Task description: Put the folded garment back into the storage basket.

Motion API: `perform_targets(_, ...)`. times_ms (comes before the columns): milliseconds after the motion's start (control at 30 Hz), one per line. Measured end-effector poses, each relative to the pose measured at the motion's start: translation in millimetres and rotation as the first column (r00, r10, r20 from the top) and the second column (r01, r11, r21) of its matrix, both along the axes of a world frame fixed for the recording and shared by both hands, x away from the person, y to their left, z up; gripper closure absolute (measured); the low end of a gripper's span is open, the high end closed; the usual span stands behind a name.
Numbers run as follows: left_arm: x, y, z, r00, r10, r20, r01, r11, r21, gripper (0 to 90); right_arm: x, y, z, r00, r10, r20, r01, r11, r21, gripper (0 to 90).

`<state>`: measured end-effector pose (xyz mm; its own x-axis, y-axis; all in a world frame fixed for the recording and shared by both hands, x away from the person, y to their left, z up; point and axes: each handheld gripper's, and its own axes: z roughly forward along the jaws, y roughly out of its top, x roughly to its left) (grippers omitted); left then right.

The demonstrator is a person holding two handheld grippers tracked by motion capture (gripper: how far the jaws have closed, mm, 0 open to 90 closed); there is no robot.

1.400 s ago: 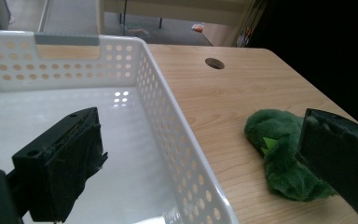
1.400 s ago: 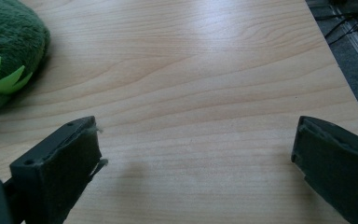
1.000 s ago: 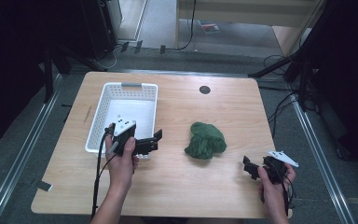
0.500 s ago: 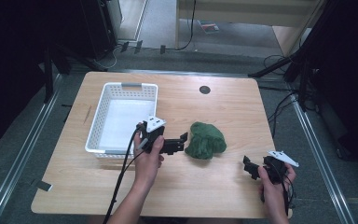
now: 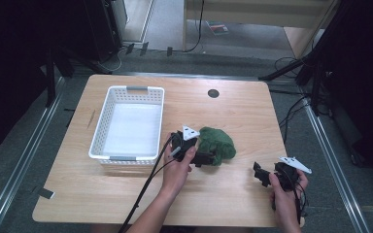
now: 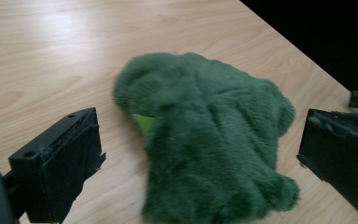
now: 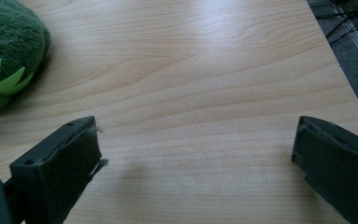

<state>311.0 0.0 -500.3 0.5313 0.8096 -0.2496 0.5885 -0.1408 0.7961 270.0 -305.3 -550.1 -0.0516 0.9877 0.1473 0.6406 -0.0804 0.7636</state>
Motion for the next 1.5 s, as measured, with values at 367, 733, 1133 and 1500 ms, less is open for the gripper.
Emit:
perform_targets(367, 3.9, -29.6, -20.8, 0.9997, 0.017, -0.019, -0.014, 0.9913, 0.131, 0.0, 0.1, -0.4, 0.1, 1.0000, 0.003, -0.005, -0.003, 1.0000, 0.000, 1.3)
perform_targets(733, 9.9, -44.8, -32.1, 0.9974, 0.027, -0.067, -0.013, 0.9806, 0.196, 0.0, 0.5, -0.7, -0.1, 1.0000, 0.001, -0.007, -0.001, 1.0000, -0.001, 1.3)
perform_targets(1133, 12.7, -55.7, -44.3, 0.9948, 0.072, -0.072, -0.046, 0.9514, 0.305, 4.9, 0.4, -0.7, -0.1, 1.0000, 0.000, -0.007, 0.000, 1.0000, -0.001, 1.3)
perform_targets(1500, 8.0, -53.8, -33.2, 0.9977, 0.068, -0.008, -0.063, 0.9592, 0.276, 26.2, 0.5, -0.4, 0.0, 0.9999, 0.001, -0.010, -0.001, 1.0000, 0.000, 1.3)
